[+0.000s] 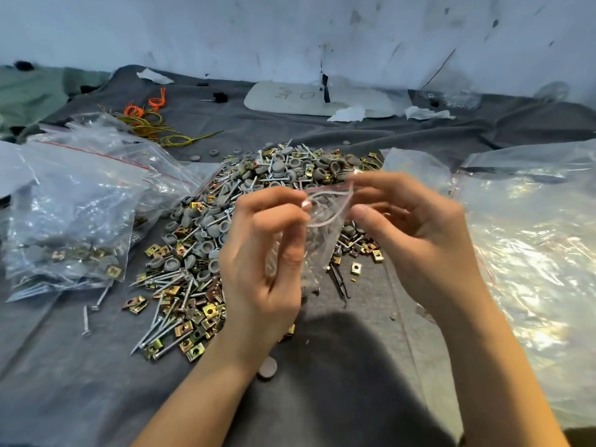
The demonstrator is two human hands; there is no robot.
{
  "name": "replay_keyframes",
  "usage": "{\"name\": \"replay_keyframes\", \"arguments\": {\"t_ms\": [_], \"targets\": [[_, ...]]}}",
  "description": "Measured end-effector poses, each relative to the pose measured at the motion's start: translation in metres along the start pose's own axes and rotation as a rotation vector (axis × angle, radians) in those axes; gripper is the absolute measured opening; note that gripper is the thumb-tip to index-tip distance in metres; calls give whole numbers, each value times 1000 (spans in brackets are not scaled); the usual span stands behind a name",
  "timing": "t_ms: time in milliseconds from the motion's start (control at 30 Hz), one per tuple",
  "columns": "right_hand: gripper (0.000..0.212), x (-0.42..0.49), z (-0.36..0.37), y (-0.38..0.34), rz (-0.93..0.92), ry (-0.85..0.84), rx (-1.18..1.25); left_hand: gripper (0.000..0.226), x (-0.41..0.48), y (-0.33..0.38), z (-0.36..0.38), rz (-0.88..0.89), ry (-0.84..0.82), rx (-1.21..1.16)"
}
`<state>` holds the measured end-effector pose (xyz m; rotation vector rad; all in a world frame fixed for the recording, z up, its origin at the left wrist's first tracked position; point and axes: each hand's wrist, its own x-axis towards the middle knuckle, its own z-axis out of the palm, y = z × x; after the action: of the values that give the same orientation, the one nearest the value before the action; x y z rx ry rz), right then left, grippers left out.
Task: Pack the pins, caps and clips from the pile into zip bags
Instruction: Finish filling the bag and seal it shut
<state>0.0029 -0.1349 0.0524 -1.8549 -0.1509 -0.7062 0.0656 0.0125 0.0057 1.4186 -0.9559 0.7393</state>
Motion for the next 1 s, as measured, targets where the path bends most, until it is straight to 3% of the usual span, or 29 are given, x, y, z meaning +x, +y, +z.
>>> {"name": "replay_keyframes", "arguments": {"t_ms": [100, 233, 400, 500, 567, 667, 767, 800, 867, 933, 1000], "targets": [[9, -4, -4, 3, 89, 36, 142, 10, 3, 8, -2, -89, -32, -85], [11, -11, -11, 0, 108, -30, 273, 13, 12, 21, -7, -204, -149, -166], [3, -26, -15, 5, 92, 56, 272, 9, 17, 22, -19, -421, -321, -140], [19, -43, -11, 18, 426, -206, 262, 16, 18, 27, -18, -480, -396, -114], [28, -58, -10, 25, 492, -326, 80, 22, 22, 30, -17, -481, -379, -155], [10, -67, -4, 24, 479, -191, 98, 23, 27, 33, -14, -616, -421, -283], [19, -66, -2, 19, 624, 63, 459, 79, 17, 33, -10, -870, -587, -264], [19, -65, -1, 19, 650, 95, 539, 84, 8, 34, -9, -938, -670, -261], [21, -60, -2, 18, 681, 119, 650, 65, -9, 33, -5, -1064, -713, -348], [25, -56, -2, 19, 691, 106, 713, 42, -18, 30, -2, -1146, -628, -435], [29, -56, -1, 21, 670, 53, 724, 35, -21, 25, 0, -1161, -548, -438]]}}
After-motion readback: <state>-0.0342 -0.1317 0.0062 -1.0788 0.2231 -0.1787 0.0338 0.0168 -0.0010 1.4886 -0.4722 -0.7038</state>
